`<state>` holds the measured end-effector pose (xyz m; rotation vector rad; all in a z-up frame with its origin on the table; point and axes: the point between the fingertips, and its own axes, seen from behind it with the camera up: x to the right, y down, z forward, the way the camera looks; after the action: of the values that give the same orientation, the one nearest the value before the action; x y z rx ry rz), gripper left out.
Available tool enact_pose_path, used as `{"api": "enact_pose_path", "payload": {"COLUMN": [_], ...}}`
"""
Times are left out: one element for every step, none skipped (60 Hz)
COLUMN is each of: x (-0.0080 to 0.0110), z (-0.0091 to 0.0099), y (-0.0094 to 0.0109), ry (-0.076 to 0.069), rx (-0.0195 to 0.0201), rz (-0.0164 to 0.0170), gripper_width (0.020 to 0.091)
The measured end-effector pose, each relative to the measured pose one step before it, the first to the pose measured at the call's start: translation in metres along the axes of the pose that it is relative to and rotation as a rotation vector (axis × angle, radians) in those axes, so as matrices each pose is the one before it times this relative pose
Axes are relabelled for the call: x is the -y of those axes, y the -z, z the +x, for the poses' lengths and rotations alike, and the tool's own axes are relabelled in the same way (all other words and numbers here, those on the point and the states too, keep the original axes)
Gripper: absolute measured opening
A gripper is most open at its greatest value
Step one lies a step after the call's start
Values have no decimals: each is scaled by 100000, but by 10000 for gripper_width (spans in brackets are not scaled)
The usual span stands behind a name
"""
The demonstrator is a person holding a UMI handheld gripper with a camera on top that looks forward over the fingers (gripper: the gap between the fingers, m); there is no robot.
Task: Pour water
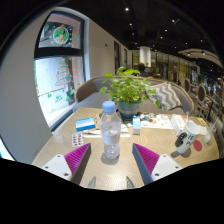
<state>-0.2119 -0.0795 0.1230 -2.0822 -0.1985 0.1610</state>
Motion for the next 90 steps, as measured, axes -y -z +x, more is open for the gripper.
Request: {"api": "enact_pose_path", "payload": {"x": [178, 131, 122, 105, 48, 6, -49, -77, -66, -60, -62, -15, -119, -48, -23, -20, -52, -77, -92, -55, 44, 104, 150, 21, -4, -10, 31, 1, -47, -61, -17, -38, -11, -18, 11, 33, 25, 91, 48, 49, 109, 168, 207, 275, 331, 370, 466, 344, 565, 644, 715, 715, 713, 733, 884, 731, 913, 933, 911, 920, 986, 1123, 677, 938, 878, 847, 828, 800, 771, 788, 762, 647, 775, 439, 718, 724, 698, 641, 590, 562, 500, 585, 457, 466, 446, 458, 521, 523, 491, 430], "z": [-164, -104, -64, -141, -37, -40, -26, -22, -2, 5, -18, 52, -7, 54, 65, 29, 2, -45, -61, 153, 99, 134, 100, 84, 54, -55, -29, -79, -44, 9, 23, -16, 0, 13, 21, 23, 64, 102, 60, 44, -44, -21, 13, 35, 73, 26, -101, 4, -76, -70, -48, -19, 5, -8, -321, 252, -62, -31, -49, -3, -49, -650, 233, -90, -68, -53, -83, -45, -7, 48, 61, -1070, 166, 699, 189, 168, 144, 141, 146, 138, -282, 225, 221, 218, 180, 172, 187, 237, 190, -168], "y": [-823, -803, -820, -801, -813, -780, -751, -721, -722, -700, -638, -703, -395, -456, -426, -397, -353, -306, -493, -218, -72, -65, -11, 3, 16, 22, -80, 82, 68, 91, 64, 69, 40, 41, 48, 36, 34, 51, 60, 74, 102, 130, 129, 119, 166, 196, 250, 182, 279, 308, 339, 324, 302, 309, 253, 248, 321, 314, 269, 254, 238, 263, -42, 197, 182, 166, 154, 121, 110, 97, 66, 577, 30, -709, 30, 31, 25, 69, 83, 105, 527, 75, -180, 36, 85, 73, 118, 105, 89, 509], "ry": [-71, -91, -121, -199, -106, -97, -158, -307, -518, -744, -849, -647, -806, -631, -533, -457, -367, -256, -126, 129, 151, 293, -72, -75, 231, 230, 8, -12, -63, -278, -225, -336, -78, 150, -43, 127, 385, 296, 297, 298, 101, -61, -185, -199, -279, -473, -753, -1341, -1566, -1854, -2016, -1980, -1915, -2090, -2134, -3056, -3075, -3275, -3624, -4033, -4253, -3934, -4412, -4668, -5022, -5215, -5069, -4894, -5043, -5293, -5373, -4742, -4802, -4143, -4838, -4642, -4226, -3881, -3904, -3914, -3978, -3571, -3565, -3595, -3873, -4073, -4073, -3968, -4000, -4001], "rx": [-435, -562, -736, -793, -750, -720, -752, -736, -818, -822, -741, -603, -358, -526, -627, -536, -383, -197, -250, -315, -731, -870, -571, -407, -219, 96, 269, 238, 342, 113, 81, 208, 260, 257, 109, 136, 66, -207, -60, 44, 342, 394, 325, 220, 271, 400, 493, 1230, 1216, 1256, 1156, 1010, 989, 1066, 685, 2016, 1696, 1838, 1867, 1764, 1837, 1260, 2405, 2030, 1928, 1907, 2004, 1988, 1861, 1639, 1556, 763, 1445, 1076, 1159, 1147, 1168, 1128, 1043, 1015, 752, 750, 460, 763, 907, 889, 666, 472, 509, 744], "rz": [648, 558, 433, 411, 391, 211, -6, -81, -43, 40, 72, 134, 221, 163, 266, 305, 233, 66, -64, 275, 352, 668, 778, 336, 239, 329, 171, 360, 133, -60, -7, -188, -185, -246, -109, -119, -127, 89, -125, -182, -49, 57, 140, 262, 367, 341, 154, 631, 526, 719, 837, 765, 637, 608, 435, 1168, 1013, 982, 908, 903, 994, 870, 1103, 778, 684, 668, 604, 523, 475, 487, 478, 329, 254, 615, 391, 383, 377, 294, 205, 96, 121, 224, 237, 69, -53, 32, 313, 445, 314, -30], "gripper_width": [860, 858, 858, 857, 856, 855, 855, 856, 853, 850, 848, 841, 836, 825, 811, 787, 759, 723, 670, 614, 544, 463, 463, 461, 451, 436, 435, 408, 392, 385, 370, 367, 337, 333, 333, 312, 301, 300, 300, 300, 300, 301, 301, 301, 301, 301, 300, 300, 300, 300, 300, 299, 300, 300, 300, 300, 300, 300, 300, 300, 300, 300, 300, 299, 299, 299, 299, 298, 298, 298, 297, 297, 297, 297, 296, 297, 296, 296, 295, 295, 294, 296, 295, 296, 297, 296, 296, 296, 294, 295]}}
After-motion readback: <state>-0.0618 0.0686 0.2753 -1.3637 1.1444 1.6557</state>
